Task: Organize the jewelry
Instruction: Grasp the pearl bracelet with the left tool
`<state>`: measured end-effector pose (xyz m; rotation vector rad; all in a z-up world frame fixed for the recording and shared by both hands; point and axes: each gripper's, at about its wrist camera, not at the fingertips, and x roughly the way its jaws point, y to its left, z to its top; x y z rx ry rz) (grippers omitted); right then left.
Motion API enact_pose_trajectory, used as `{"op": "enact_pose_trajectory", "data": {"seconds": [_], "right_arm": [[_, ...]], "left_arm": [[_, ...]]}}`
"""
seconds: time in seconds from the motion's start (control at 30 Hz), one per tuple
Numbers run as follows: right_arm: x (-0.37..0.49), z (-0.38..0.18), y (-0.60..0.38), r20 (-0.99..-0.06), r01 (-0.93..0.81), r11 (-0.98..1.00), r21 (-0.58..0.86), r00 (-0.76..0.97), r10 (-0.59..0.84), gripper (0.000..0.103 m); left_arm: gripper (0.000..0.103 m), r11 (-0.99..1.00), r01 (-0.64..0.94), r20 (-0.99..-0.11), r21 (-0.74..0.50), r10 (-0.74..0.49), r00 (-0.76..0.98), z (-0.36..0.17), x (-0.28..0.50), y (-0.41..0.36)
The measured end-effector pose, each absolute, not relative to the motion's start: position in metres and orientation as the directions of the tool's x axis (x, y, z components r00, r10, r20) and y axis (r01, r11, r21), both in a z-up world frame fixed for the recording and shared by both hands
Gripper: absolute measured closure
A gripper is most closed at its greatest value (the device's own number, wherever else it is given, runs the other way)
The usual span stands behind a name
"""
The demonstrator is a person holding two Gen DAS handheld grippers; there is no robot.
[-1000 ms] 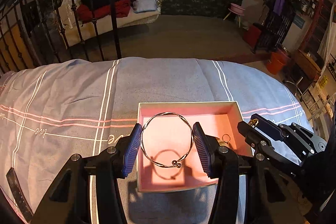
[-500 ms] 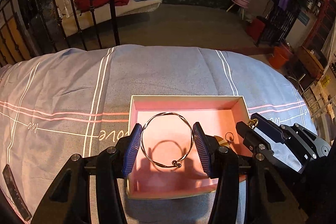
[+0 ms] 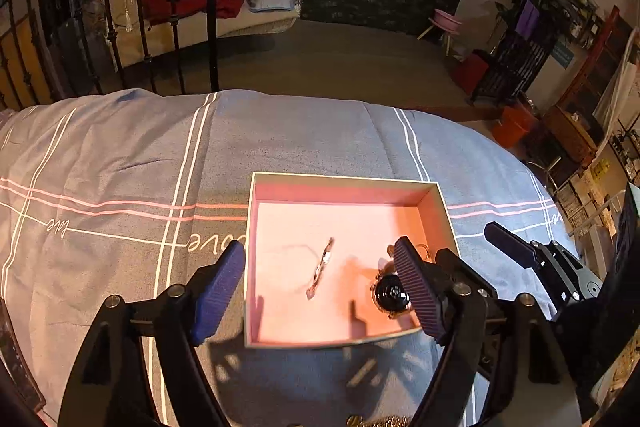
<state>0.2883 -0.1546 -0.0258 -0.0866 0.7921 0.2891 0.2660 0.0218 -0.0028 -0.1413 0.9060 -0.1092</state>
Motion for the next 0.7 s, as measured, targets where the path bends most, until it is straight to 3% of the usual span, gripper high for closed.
{"op": "enact_pose_trajectory", "data": {"seconds": [0.13,0.37,0.47,0.6,0.7], "right_arm": [[0.235,-0.037,-0.168,-0.705,-0.313,0.945,0.092,0.650,0.283,0.036],[0.144,-0.088,-0.174,-0.783,-0.332,0.932,0.145,0.537,0.314,0.036],[0.118,-0.105,-0.175,-0.808,-0.318,0.933,0.166,0.499,0.314,0.036],[0.103,-0.113,-0.164,-0.819,-0.365,0.927,0.091,0.502,0.278,0.030],[0.109,-0.113,-0.168,-0.819,-0.349,0.928,0.130,0.490,0.299,0.029]], "left_arm": [[0.019,0.985,0.094,-0.758,-0.143,-0.170,0.629,-0.016,0.206,0.022],[0.019,0.984,0.114,-0.840,-0.137,-0.176,0.513,-0.084,0.117,0.018],[0.019,0.985,0.110,-0.857,-0.134,-0.171,0.486,-0.101,0.100,0.016],[0.014,0.986,0.168,-0.848,0.017,-0.075,0.525,-0.113,0.098,-0.003],[0.015,0.988,0.154,-0.855,-0.017,-0.094,0.510,-0.113,0.108,0.000]]}}
